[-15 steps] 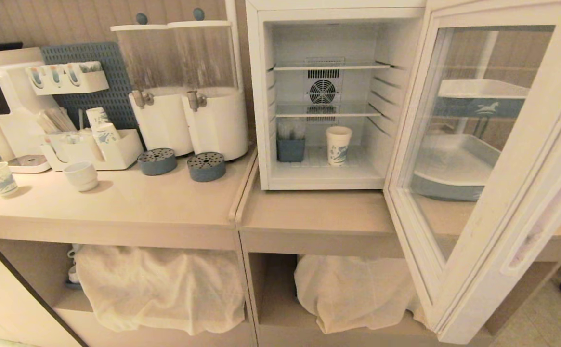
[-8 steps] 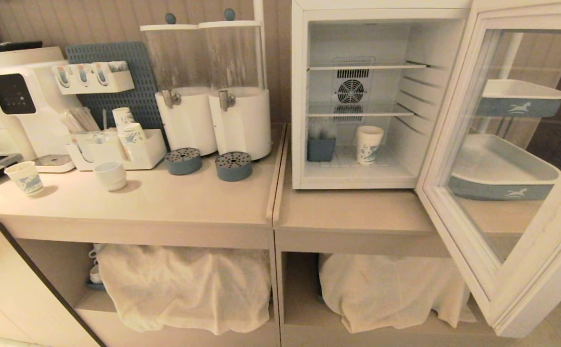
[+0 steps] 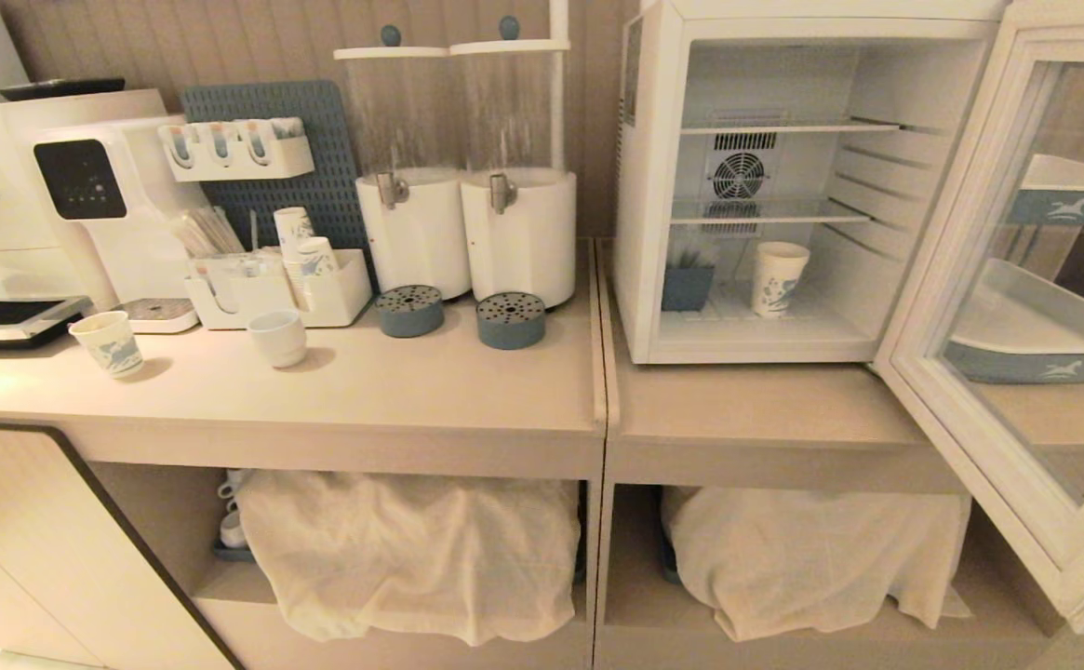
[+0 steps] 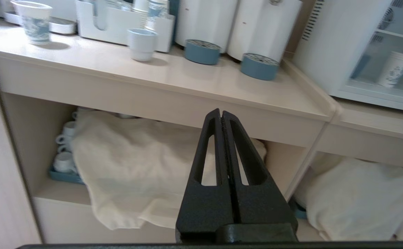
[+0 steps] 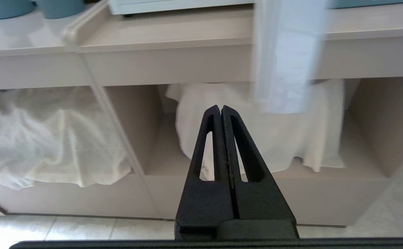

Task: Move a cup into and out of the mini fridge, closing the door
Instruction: Take the paper cup out of the freezer

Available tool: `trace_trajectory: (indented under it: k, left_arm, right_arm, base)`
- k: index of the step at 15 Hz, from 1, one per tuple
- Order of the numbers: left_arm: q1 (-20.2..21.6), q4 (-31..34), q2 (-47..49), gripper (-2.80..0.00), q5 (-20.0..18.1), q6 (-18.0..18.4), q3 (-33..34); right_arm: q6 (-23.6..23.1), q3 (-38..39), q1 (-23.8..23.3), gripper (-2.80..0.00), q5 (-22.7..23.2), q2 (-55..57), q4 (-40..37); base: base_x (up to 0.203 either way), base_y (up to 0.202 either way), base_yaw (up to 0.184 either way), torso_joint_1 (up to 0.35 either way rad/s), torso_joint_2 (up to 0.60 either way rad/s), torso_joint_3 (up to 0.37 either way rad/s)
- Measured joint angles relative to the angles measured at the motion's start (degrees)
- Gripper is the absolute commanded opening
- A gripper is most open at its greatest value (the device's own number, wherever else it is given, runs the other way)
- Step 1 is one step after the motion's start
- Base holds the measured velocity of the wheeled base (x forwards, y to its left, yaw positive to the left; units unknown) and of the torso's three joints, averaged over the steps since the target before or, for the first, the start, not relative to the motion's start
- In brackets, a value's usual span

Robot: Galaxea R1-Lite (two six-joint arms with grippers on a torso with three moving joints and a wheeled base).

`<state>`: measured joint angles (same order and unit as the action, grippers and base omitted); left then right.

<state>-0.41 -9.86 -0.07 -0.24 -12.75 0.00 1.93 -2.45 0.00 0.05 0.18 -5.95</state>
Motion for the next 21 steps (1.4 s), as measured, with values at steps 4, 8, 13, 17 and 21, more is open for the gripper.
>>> trace_trajectory:
  k: [4, 8, 13, 17, 21]
  left_arm:
    - [-0.06, 0.0, 0.0, -2.8, -0.01, -0.05, 0.0]
    - [0.0, -0.02, 0.0, -2.8, 0.0, -0.17, 0.0]
    - [0.02, 0.02, 0.0, -2.8, 0.0, -0.15, 0.0]
    - [0.0, 0.0, 0.0, -2.8, -0.02, -0.17, 0.0]
    - [0.0, 0.0, 0.0, -2.8, -0.09, -1.24, 0.0]
  right_arm:
    - [-0.02, 0.0, 0.0, -2.8, 0.05, 0.0, 0.02]
    - [0.0, 0.0, 0.0, -2.8, 0.06, 0.0, 0.0]
    - [0.0, 0.02, 0.02, -2.8, 0.05, 0.0, 0.02]
    - [-0.02, 0.02, 0.0, 0.0, 0.02, 0.0, 0.02]
    - [-0.02, 0.0, -0.02, 0.0, 0.02, 0.0, 0.0]
  base:
    - [0.0, 0.192, -0.001, 0.003, 0.0, 0.003]
    - [0.0, 0.184, 0.001, 0.001, 0.0, 0.001]
    - [0.0, 0.032, 0.001, 0.002, 0.0, 0.001]
    - [0.0, 0.0, 0.0, 0.0, 0.0, 0.0]
    - [0.0, 0.0, 0.0, 0.0, 0.0, 0.0]
